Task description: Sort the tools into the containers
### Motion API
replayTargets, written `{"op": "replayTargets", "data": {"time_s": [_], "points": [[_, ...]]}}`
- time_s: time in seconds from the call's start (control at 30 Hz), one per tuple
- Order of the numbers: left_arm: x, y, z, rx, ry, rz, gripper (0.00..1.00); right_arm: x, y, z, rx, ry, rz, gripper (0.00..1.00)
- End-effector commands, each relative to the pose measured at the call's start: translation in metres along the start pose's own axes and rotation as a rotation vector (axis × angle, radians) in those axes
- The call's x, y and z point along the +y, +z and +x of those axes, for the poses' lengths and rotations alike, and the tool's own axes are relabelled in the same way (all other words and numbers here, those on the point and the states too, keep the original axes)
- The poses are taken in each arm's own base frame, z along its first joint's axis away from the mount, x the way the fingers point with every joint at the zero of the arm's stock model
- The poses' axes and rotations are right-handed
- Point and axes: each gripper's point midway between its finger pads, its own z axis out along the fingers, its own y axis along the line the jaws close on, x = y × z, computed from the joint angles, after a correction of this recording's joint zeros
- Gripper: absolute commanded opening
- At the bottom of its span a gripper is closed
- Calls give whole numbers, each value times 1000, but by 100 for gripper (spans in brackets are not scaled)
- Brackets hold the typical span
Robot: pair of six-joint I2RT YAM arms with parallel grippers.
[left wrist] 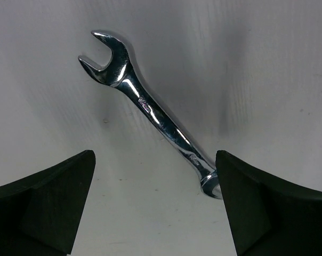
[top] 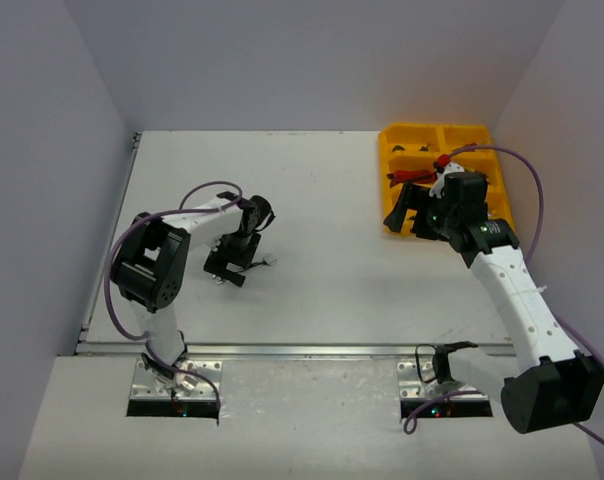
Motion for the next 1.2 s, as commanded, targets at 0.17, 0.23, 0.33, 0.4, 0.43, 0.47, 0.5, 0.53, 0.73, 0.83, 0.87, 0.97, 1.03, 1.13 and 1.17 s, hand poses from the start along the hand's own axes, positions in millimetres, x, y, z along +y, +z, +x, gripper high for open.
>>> {"op": "replayTargets", "data": {"time_s": [0.17, 0.23, 0.33, 0.4, 0.43, 0.47, 0.5, 0.53, 0.73, 0.83, 0.87, 0.97, 1.03, 1.13, 1.17], "points": [[-14, 29, 8, 20, -195, -19, 81, 28, -16, -14, -92, -28, -156, 99], [-7, 34, 9, 18, -201, -43, 76, 28, -16, -14, -92, -27, -157, 99], [-1, 43, 8, 29, -218, -42, 70, 31, -16, -14, -88, -28, -168, 99], [2, 48, 5, 25, -223, -46, 66, 31, -18, -14, -96, -27, -174, 99], [4, 49, 4, 19, -222, -49, 65, 32, -18, -14, -99, -27, -177, 99], [6, 50, 2, 10, -220, -57, 64, 32, -18, -15, -102, -28, -179, 99], [7, 50, 1, 8, -222, -59, 64, 32, -19, -16, -105, -29, -178, 99], [11, 51, -3, -7, -224, -65, 63, 32, -19, -15, -106, -29, -178, 99], [17, 58, -7, -24, -226, -58, 47, 33, -21, -16, -109, -28, -181, 99], [22, 60, -15, -40, -236, -64, 43, 33, -24, -18, -119, -29, -180, 99], [21, 61, -17, -43, -233, -56, 42, 34, -25, -19, -126, -29, -183, 99], [20, 63, -17, -43, -222, -49, 27, 34, -25, -20, -131, -30, -184, 99], [20, 66, -16, -39, -213, -51, 14, 33, -25, -20, -131, -30, -180, 99], [18, 72, -13, -31, -195, -37, 0, 36, -25, -19, -128, -35, -198, 99], [16, 73, -13, -28, -183, -22, 0, 40, -26, -18, -124, -38, -219, 99]]}}
